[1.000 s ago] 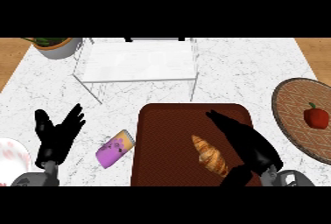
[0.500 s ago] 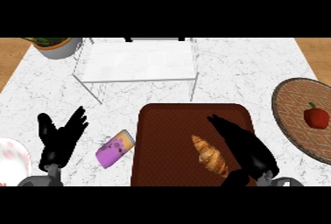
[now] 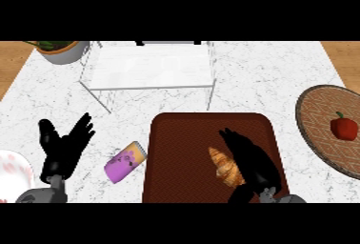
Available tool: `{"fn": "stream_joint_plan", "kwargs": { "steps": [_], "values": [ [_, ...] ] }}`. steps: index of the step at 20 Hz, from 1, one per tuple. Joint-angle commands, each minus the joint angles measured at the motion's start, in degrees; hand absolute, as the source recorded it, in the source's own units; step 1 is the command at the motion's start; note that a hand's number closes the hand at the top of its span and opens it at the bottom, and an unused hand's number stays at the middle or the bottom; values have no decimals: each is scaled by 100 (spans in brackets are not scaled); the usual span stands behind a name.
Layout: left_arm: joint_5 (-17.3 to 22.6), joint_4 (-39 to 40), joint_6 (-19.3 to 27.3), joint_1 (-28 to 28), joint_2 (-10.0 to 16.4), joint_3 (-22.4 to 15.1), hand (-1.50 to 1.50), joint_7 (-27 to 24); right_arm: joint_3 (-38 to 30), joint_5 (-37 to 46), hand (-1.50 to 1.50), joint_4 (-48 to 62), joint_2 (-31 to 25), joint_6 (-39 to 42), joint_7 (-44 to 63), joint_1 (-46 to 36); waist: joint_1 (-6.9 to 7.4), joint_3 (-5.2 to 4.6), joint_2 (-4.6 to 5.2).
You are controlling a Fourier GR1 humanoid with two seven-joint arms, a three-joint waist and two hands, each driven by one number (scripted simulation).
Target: Pick the croissant from the tray and place it in the tiered shelf
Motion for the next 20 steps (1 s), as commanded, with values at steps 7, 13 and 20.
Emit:
{"fn": "stream_joint_plan", "kwargs": {
  "steps": [7, 13, 20],
  "values": [
    [-247, -395, -54, 292, -221, 33, 0, 46, -410, 503, -150, 886, 375, -571, -967, -79, 15, 2, -1],
    [-236, -56, -306, 125, -226, 246, 0, -48, -922, 500, -150, 1698, 497, -561, -1584, -557, 17, 1, 4],
    [-146, -150, -292, -76, -127, 375, 0, 283, 295, 1156, 150, 1940, 466, 22, -1806, -507, 45, 1, 0]
  ]
}}
